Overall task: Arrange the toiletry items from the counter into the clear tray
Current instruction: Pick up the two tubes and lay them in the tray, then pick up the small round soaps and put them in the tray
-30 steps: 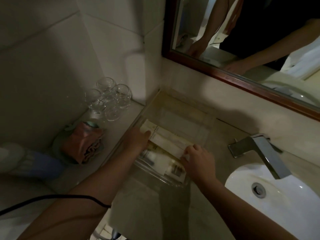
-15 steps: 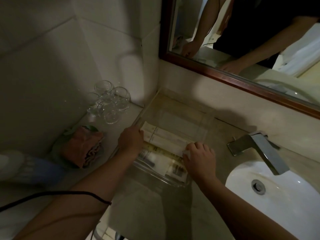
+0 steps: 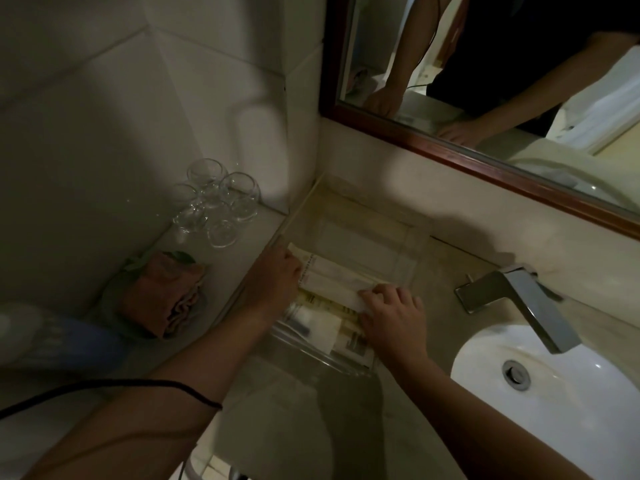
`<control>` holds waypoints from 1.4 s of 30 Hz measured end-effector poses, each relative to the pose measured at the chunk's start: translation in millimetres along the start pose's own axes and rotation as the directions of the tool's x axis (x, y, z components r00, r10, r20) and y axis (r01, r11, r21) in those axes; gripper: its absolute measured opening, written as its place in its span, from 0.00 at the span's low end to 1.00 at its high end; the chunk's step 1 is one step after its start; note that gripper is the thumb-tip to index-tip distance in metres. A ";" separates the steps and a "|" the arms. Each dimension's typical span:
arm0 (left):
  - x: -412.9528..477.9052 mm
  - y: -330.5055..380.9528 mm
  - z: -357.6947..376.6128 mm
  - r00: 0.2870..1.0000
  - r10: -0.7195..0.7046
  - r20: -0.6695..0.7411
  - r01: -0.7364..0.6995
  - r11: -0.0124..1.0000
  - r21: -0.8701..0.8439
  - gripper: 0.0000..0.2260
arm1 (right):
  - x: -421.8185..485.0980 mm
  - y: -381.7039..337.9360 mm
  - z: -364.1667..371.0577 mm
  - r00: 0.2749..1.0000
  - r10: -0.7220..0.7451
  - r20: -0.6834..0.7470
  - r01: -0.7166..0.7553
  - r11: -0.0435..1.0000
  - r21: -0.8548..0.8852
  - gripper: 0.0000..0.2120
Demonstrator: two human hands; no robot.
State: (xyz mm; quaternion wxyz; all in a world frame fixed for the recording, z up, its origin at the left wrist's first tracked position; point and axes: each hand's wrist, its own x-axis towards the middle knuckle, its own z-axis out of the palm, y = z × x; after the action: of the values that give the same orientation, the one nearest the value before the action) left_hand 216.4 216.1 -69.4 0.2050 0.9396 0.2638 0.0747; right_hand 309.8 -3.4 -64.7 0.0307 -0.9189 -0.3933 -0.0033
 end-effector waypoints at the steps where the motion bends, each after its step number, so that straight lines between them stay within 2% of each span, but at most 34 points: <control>1: -2.2 -2.1 1.4 0.997 0.076 0.025 -0.076 0.997 0.022 0.12 | 0.1 -1.1 0.3 1.000 -0.015 0.003 0.015 1.000 -0.011 0.18; 3: -7.2 -4.8 2.4 0.987 0.156 0.049 -0.159 0.985 0.060 0.14 | 0.5 -2.7 0.8 0.999 -0.033 -0.001 0.033 0.999 -0.023 0.18; 5: -10.2 -7.3 2.4 0.981 0.170 0.089 -0.176 0.982 0.067 0.13 | 2.2 -4.1 0.0 0.999 -0.034 -0.007 0.034 0.999 -0.023 0.17; 8: -10.6 -6.1 0.6 0.980 0.164 0.113 -0.170 0.984 0.052 0.15 | 4.4 -5.2 -0.2 1.000 -0.016 -0.015 0.016 1.000 -0.001 0.16; 14: -2.4 2.9 0.8 0.990 0.129 0.048 -0.131 0.990 0.043 0.16 | 8.0 -6.5 -1.2 0.998 0.067 -0.010 -0.067 0.996 0.052 0.16; 19: -2.2 4.9 2.0 0.995 0.094 0.038 -0.095 0.995 0.017 0.15 | 8.7 -8.7 -0.1 0.992 0.128 0.004 -0.128 0.987 0.100 0.16; 25: -4.0 6.8 -8.3 0.994 0.099 0.035 -0.101 0.994 0.037 0.11 | 3.5 -7.6 -2.9 0.992 0.128 0.013 -0.128 0.983 0.134 0.16; 29: -4.5 8.8 -18.0 0.993 0.118 0.027 -0.118 0.993 0.003 0.13 | -12.6 -0.3 -8.4 0.982 0.187 -0.015 -0.178 0.955 0.237 0.18; 35: -18.5 40.0 -22.3 0.973 0.230 0.031 -0.229 0.973 -0.015 0.13 | -68.3 22.0 -16.8 0.937 0.342 -0.077 -0.300 0.896 0.327 0.19; 38: -33.2 68.4 -16.1 0.960 0.271 0.074 -0.266 0.961 -0.069 0.15 | -96.3 36.5 -20.9 0.920 0.389 -0.052 -0.347 0.868 0.356 0.23; 42: -56.8 114.5 -2.8 0.922 0.353 0.156 -0.345 0.935 -0.078 0.14 | -131.9 66.3 -29.0 0.893 0.445 -0.057 -0.390 0.833 0.392 0.24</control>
State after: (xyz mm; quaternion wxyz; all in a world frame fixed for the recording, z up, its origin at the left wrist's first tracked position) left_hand 220.6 98.3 -20.1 0.2330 0.9691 0.0720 0.0372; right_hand 267.1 -146.1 -43.3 0.2324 -0.9571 -0.1727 0.0104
